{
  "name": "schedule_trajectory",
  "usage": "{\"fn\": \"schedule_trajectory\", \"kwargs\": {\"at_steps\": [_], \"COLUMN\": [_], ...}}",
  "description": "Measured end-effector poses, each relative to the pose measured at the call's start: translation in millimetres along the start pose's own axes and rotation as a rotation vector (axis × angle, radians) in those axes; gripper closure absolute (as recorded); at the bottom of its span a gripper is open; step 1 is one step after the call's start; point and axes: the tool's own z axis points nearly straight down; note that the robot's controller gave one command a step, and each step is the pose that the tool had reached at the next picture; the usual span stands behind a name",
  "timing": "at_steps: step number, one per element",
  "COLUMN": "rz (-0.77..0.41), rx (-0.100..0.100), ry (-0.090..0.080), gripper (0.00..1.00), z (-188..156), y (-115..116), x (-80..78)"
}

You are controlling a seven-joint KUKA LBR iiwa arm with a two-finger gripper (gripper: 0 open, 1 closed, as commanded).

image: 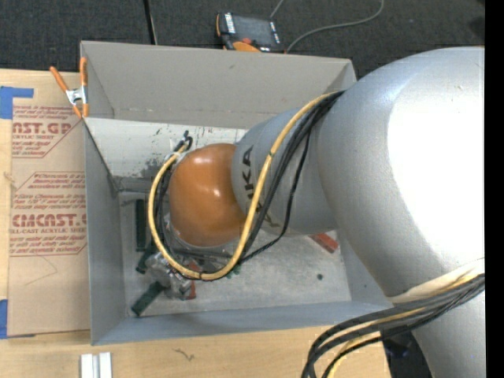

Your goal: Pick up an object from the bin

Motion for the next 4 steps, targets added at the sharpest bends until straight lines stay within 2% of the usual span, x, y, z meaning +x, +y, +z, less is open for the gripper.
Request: {"fn": "schedule_trajectory", "kwargs": {"at_steps": [1,2,3,4], "rz": [-0.216,-0.215,-0.654,-1.254], "rx": [0.000,-0.001,-0.003,-0.038], "ry": [0.000,0.002,0.004,0.030], "gripper": [1.00,0.00,0.00,0.00], "z": [-42,-41,2,6], "y": [8,8,3,10], "x": [-14.3,-13.5,16.6,-44.2]}}
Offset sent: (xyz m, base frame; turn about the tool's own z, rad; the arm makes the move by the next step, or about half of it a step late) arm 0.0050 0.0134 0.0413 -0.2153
